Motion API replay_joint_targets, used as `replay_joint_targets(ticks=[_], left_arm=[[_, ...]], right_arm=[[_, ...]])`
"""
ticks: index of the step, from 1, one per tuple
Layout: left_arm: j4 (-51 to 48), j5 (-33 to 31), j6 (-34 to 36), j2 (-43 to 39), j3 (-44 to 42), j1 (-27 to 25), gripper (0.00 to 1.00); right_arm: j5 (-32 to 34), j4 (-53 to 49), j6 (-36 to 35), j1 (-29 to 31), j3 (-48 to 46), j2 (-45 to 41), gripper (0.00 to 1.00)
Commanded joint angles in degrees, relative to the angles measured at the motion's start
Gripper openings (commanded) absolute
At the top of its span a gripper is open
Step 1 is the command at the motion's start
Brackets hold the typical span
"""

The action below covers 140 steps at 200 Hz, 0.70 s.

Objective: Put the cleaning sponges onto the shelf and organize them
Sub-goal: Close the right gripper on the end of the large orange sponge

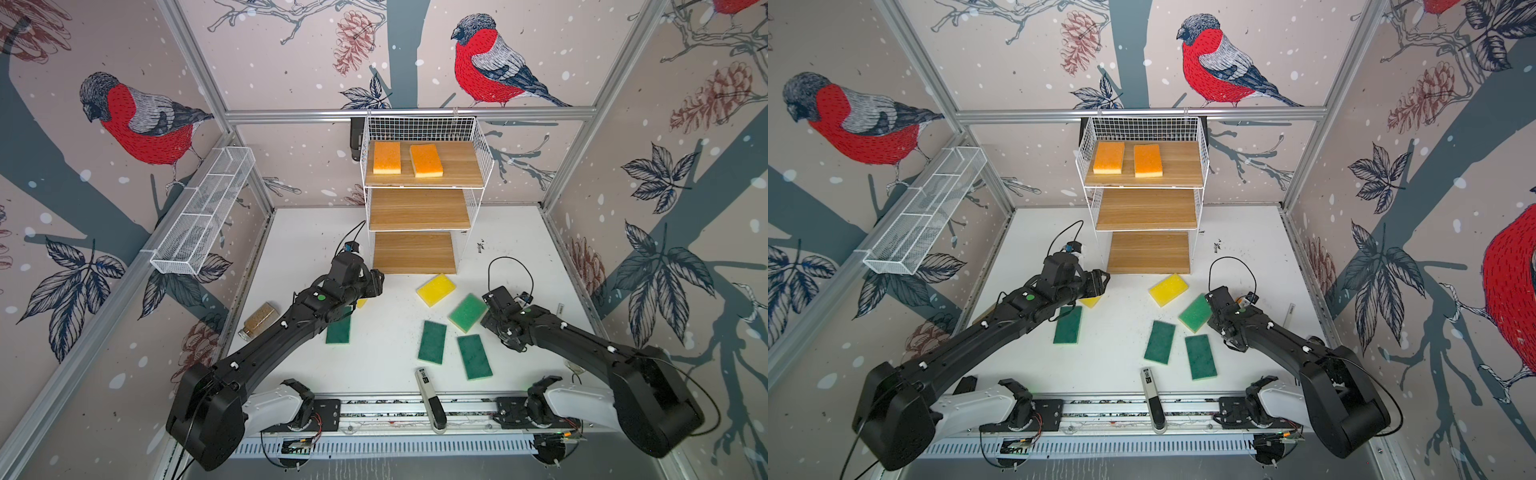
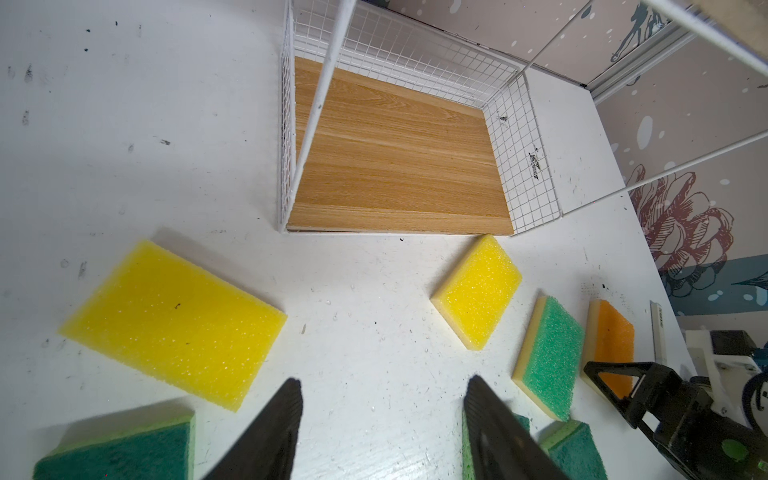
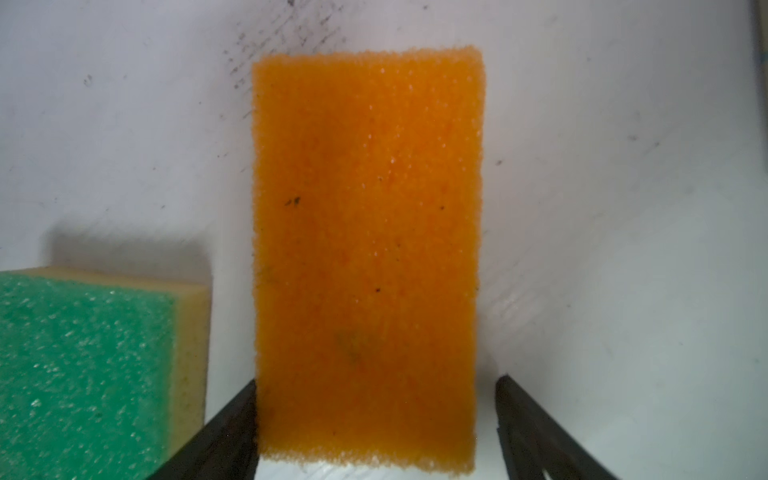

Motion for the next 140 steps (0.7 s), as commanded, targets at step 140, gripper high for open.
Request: replay_joint_targets(ticks=[140], left_arm=[[-2.07, -1.61, -1.04, -4.0, -0.49, 0.09, 0.61]], right_arm=[[0.26, 1.06, -5.4, -0.42, -0.98, 0.84, 0.76]])
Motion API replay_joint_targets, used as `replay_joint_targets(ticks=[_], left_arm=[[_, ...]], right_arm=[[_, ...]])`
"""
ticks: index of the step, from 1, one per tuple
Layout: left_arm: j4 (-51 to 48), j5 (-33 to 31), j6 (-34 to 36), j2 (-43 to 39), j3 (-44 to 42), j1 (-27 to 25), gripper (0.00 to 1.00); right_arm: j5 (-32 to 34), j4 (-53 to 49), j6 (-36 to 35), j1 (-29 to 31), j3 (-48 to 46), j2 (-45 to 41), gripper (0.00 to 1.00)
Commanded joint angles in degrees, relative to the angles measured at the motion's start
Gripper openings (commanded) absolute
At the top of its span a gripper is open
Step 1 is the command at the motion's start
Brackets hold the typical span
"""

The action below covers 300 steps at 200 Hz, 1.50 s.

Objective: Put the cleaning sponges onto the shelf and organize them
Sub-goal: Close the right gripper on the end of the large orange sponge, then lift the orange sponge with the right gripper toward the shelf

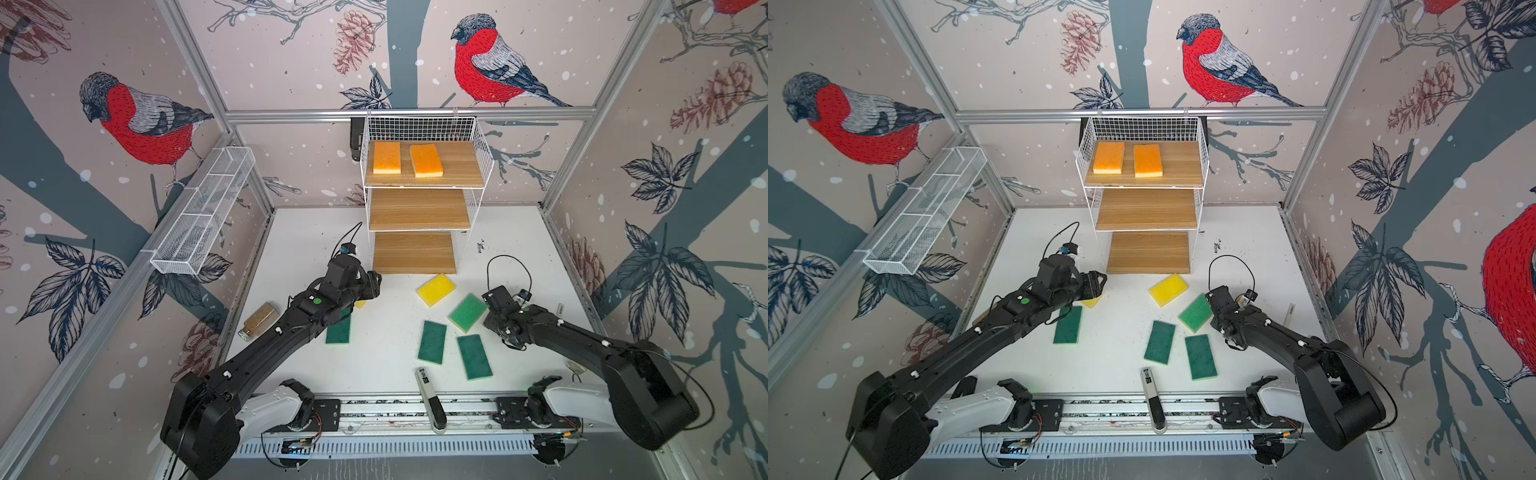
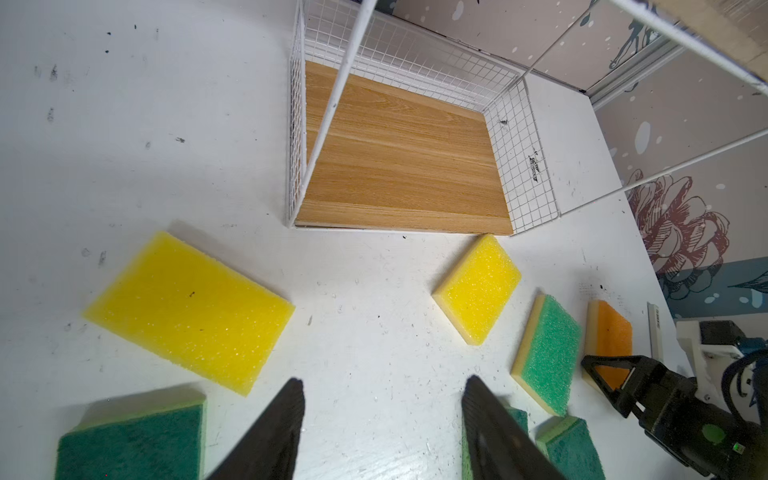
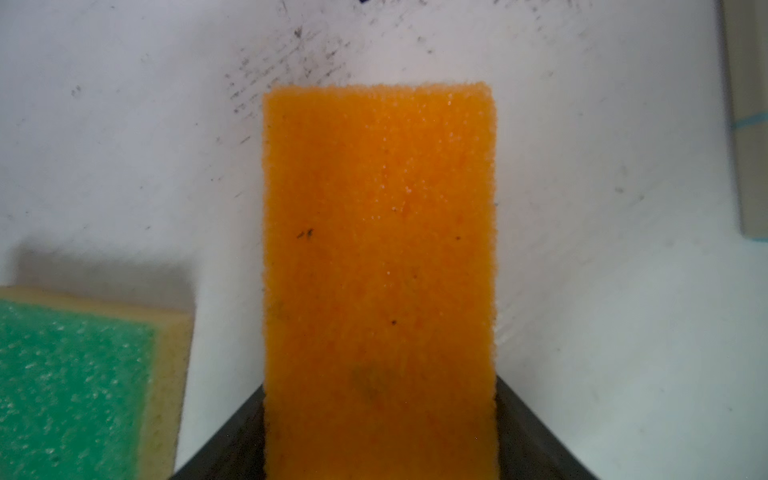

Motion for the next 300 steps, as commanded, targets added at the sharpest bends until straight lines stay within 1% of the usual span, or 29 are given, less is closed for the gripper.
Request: replay_joint_targets(ticks=[1, 19, 32, 59, 72, 88, 136, 161, 187, 219, 252, 300], left_arm=[[-0.36, -0.81, -0.52, -1.0, 0.28, 0.04, 0.61], [-0.44, -0.81, -0.72, -2.04, 0.27, 0.04, 0.61], [-0.54, -1.07, -0.85, -2.78, 0.13, 0.04, 0.61], [-1.83, -1.83, -0.22, -3.71, 0.03, 0.04, 0.61], [-3.07, -2.81, 0.11, -4.23, 0.36, 0.04, 0.61], [-3.94, -3.21, 0.45, -5.23, 0.51, 0.04, 0.61], [-5.21, -4.56, 1.1, -8.7, 1.5, 0.11, 0.61], [-6.96, -6.67, 2.01, -10.05, 2.98, 0.04, 0.61], [-7.06, -7.05, 2.75, -11.19, 4.02, 0.04, 0.61], [-7.2, -6.8, 3.0, -11.27, 5.03, 0.04, 0.62], [-7.14, -6.66, 3.37, -11.01, 6.25, 0.04, 0.61], [-7.53, -7.04, 4.63, -10.65, 9.07, 0.04, 0.62]], right_arm=[[-2.15, -1.54, -0.04, 0.23, -0.52, -1.39, 0.75], [-2.62, -1.58, -0.05, 0.59, -1.01, -2.13, 0.75], [-3.13, -1.43, -0.12, 0.67, -1.45, -2.56, 0.72], [-4.85, -0.46, -1.12, 0.81, -2.2, -2.58, 0.7], [-6.39, 0.26, -2.18, 0.93, -2.39, -2.51, 0.67], [-6.73, -0.04, -2.83, 1.27, -2.06, -2.58, 0.64], [-7.36, -2.88, -5.45, 4.17, -0.21, -4.86, 0.62], [-5.57, -6.8, -5.87, 6.32, 2.09, -7.87, 0.62], [-2.43, -11.8, -5.11, 8.79, 5.3, -11.33, 0.62], [2.26, -17.34, -1.57, 14.68, 10.89, -13.38, 0.62], [7.45, -23.05, 0.72, 21.0, 18.75, -12.52, 0.61], [14.61, -31.5, -1.78, 27.55, 33.13, -9.07, 0.61]])
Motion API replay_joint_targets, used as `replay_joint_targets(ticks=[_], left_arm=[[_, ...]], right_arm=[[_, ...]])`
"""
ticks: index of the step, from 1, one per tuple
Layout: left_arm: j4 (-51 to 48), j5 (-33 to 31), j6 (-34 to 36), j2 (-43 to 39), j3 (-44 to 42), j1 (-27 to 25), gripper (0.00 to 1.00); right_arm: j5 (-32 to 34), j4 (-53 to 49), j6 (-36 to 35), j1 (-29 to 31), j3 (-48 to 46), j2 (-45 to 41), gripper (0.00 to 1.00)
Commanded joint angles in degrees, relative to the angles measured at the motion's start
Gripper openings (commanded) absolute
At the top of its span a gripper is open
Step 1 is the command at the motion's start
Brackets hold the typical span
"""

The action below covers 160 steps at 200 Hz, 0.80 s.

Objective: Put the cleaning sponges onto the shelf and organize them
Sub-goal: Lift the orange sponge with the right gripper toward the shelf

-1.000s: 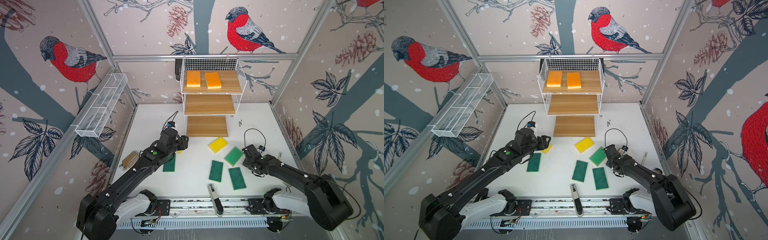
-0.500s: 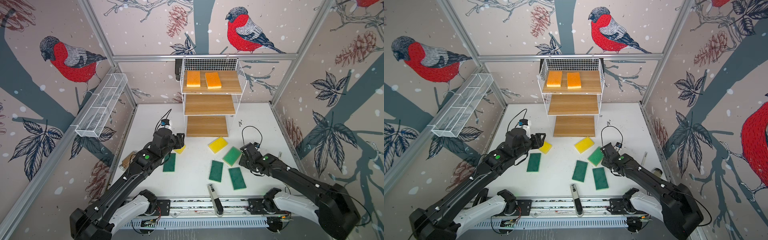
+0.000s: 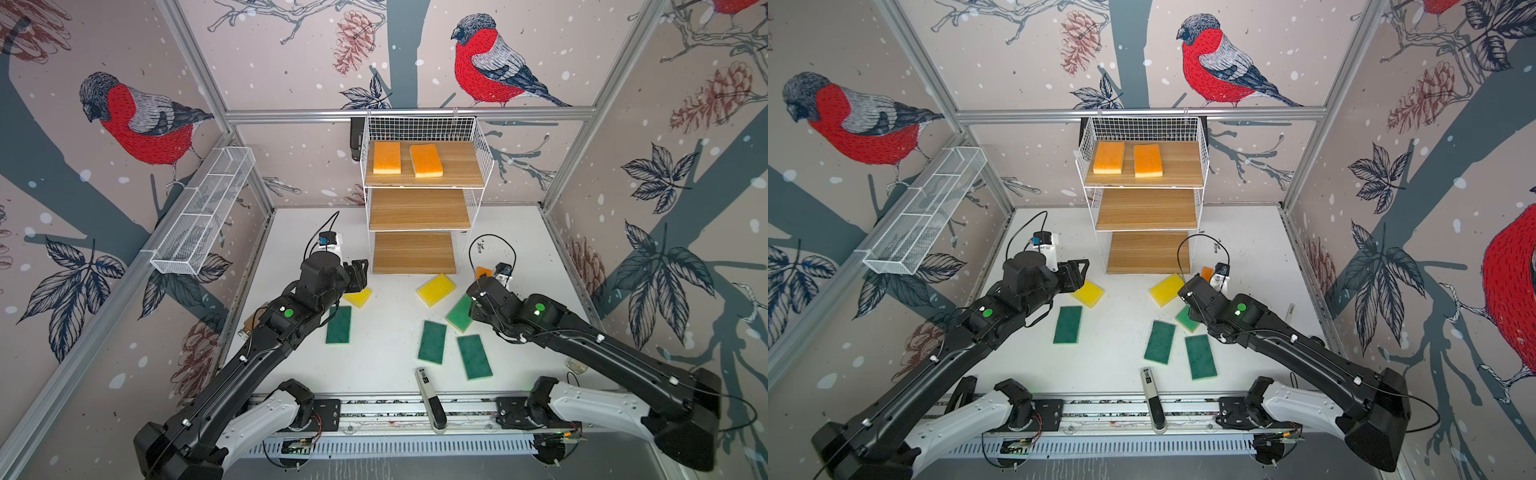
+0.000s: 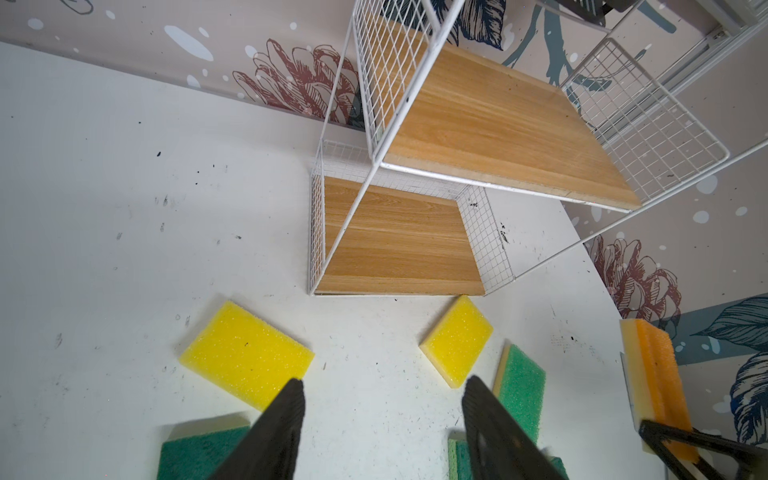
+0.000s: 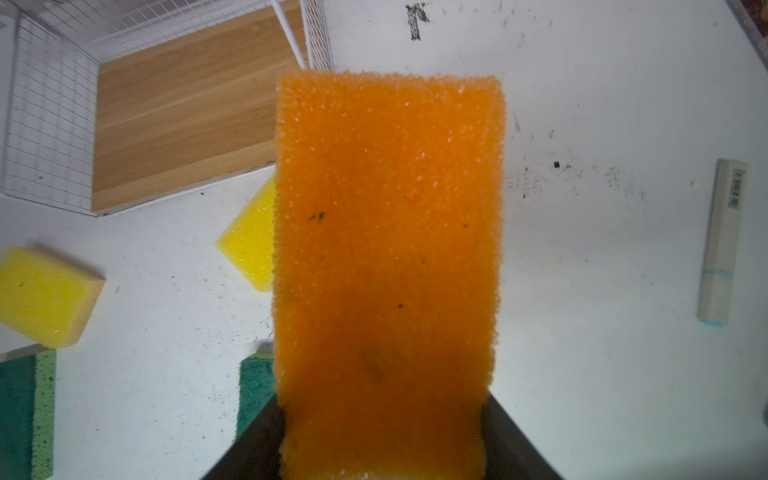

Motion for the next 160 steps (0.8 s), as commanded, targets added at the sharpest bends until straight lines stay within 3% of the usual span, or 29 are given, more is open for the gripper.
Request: replay_joint_targets(ticks=[1, 95, 160], left_arm=[[-0.17, -0.46, 1.48, 0.19, 1.45, 0.04, 0.62], [-2.23, -3.81, 3.35, -1.0, 3.13, 0.04, 0.62], [-0.86, -4.17, 2.85, -1.97, 3.09, 0.05, 0.62]], right_arm=[[6.35, -6.43, -0.53, 2.17, 5.41, 0.99, 0.61], [10.11, -10.56, -11.2, 8.68, 27.07, 7.57, 0.6], [11.77, -6.87, -23.53, 9.3, 37.24, 11.75, 0.59]])
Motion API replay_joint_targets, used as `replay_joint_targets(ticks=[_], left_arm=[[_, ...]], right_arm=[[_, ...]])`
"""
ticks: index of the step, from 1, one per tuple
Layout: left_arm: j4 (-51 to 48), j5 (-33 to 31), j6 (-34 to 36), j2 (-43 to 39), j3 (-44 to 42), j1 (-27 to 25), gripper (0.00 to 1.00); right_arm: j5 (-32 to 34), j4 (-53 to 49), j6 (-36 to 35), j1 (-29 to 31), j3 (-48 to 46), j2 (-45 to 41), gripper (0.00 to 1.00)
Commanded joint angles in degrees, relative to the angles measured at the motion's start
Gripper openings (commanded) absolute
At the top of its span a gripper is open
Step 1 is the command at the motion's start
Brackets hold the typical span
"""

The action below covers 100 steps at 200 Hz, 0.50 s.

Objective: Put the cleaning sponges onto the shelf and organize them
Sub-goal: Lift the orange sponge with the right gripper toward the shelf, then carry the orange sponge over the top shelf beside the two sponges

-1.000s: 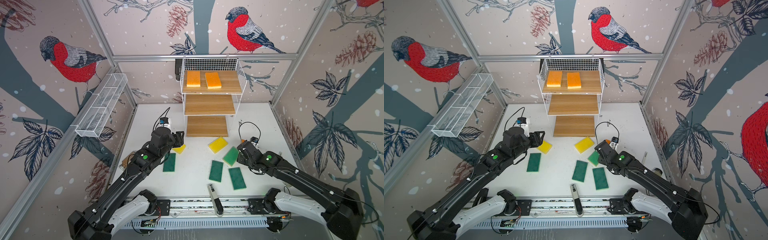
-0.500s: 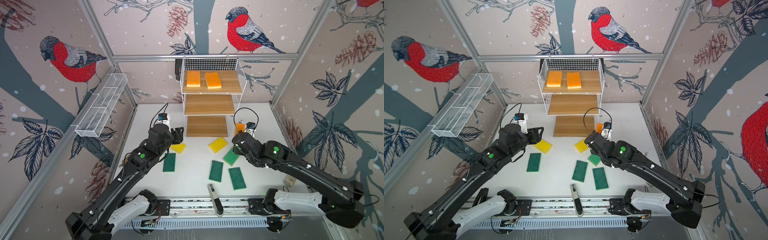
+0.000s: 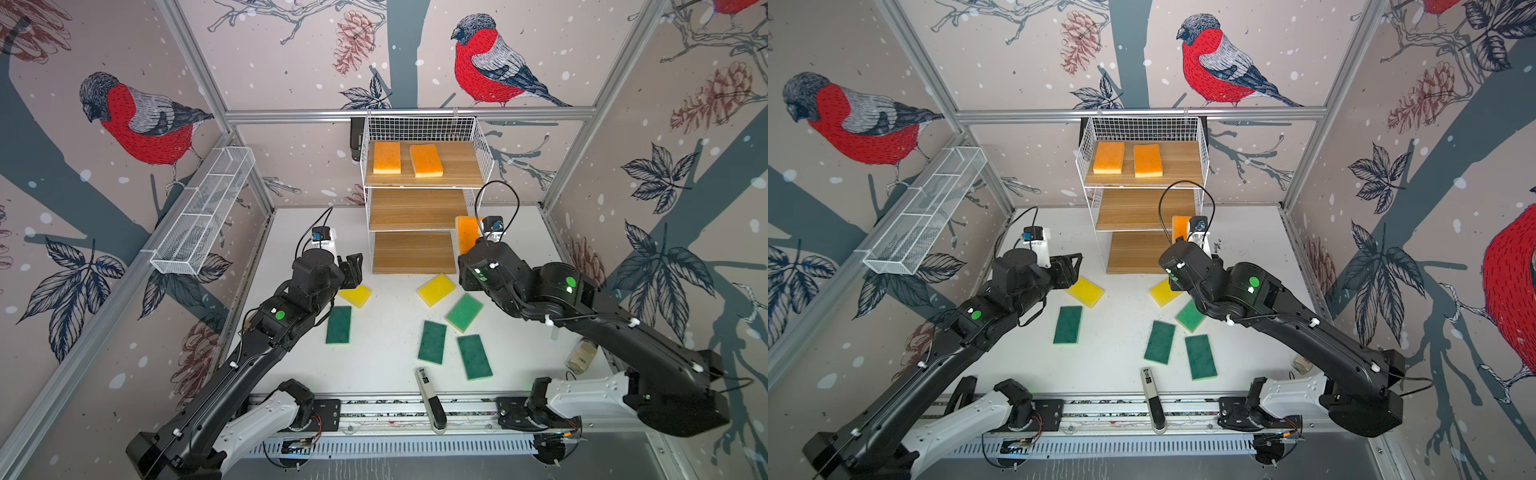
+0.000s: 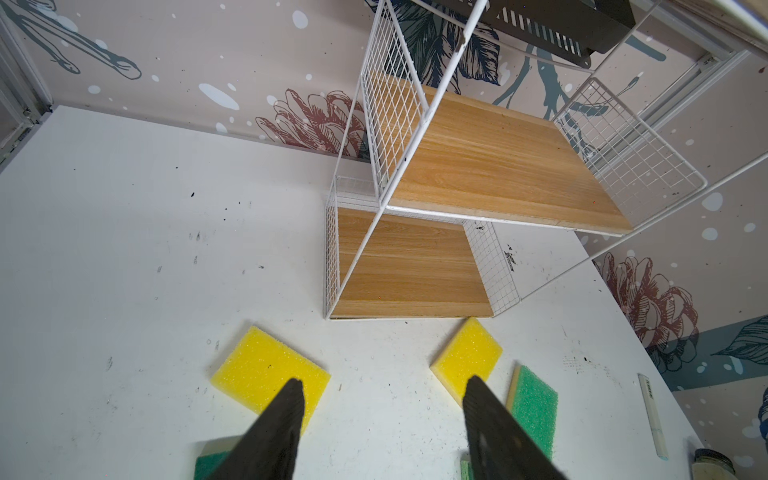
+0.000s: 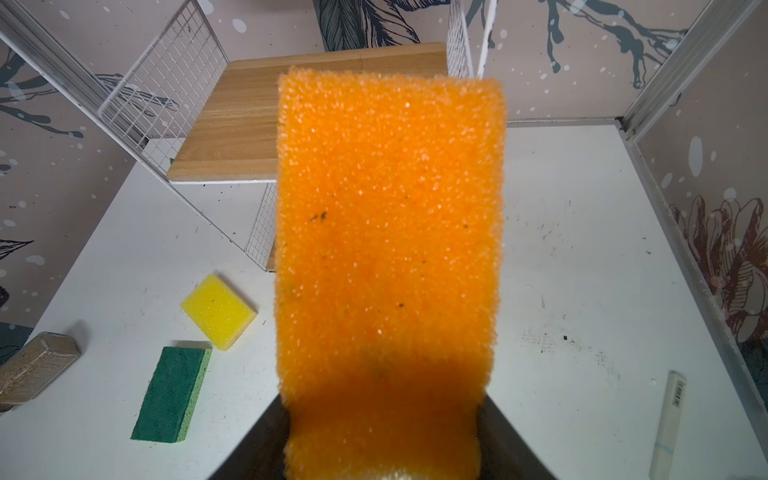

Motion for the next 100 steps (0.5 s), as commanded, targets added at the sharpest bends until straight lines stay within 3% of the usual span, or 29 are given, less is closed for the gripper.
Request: replay_joint_targets(ticks=[1, 57, 100], left_arm=[[1.18, -0.69, -0.01, -0.24, 0.36, 0.05, 0.62], [1.5, -2.06, 0.48, 0.02, 0.36, 0.04, 0.62], [2.13, -2.2, 0.78, 0.26, 0.14, 0.04, 0.62]], right_arm=[[2.15, 2.18, -6.73, 0.06, 3.0, 1.82, 0.59], [4.45, 7.89, -17.42, -0.7, 10.49, 4.73, 0.6], [3.14, 11.32, -24.36, -5.03, 16.58, 8.36, 0.6]])
